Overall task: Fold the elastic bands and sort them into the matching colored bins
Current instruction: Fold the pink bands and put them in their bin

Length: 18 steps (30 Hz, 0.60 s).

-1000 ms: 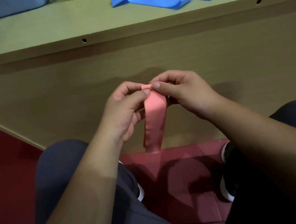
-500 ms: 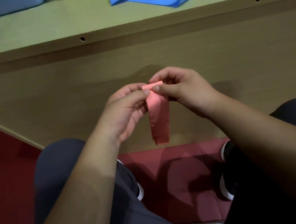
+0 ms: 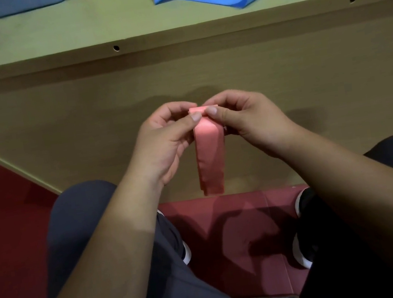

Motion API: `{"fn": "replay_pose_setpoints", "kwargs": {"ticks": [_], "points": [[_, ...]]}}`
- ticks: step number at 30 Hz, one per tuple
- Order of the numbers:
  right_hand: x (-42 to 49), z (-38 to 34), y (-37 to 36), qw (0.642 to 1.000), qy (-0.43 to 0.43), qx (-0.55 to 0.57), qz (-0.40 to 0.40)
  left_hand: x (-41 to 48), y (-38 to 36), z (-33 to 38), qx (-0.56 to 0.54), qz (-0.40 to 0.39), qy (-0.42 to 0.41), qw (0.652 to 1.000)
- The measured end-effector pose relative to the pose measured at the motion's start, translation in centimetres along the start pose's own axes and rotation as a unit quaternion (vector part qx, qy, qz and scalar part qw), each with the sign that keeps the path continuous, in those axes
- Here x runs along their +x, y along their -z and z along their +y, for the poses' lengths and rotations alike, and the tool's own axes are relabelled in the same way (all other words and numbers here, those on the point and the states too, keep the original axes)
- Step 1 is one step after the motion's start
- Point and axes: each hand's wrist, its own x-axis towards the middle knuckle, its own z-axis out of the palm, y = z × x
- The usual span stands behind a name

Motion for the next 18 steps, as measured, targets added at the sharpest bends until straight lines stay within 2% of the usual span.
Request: {"fn": "replay_pose_setpoints", "kwargs": {"ticks": [4, 9, 18], "points": [[0.03, 0.09, -0.02, 1.0, 0.01, -0.022, 0.017, 0.01, -0.12, -0.29, 0.011, 0.014, 0.009, 1.0], [0.1, 0.14, 0.42, 0.997, 0.032, -0.053, 0.038, -0.09, -0.31, -0.66, 0.081, 0.013, 0.033, 0.996], [0.03, -0.07, 0.3, 0.997, 0.05, -0.045, 0.041, 0.04, -0.31, -0.69, 0.11, 0.023, 0.011, 0.994]]}}
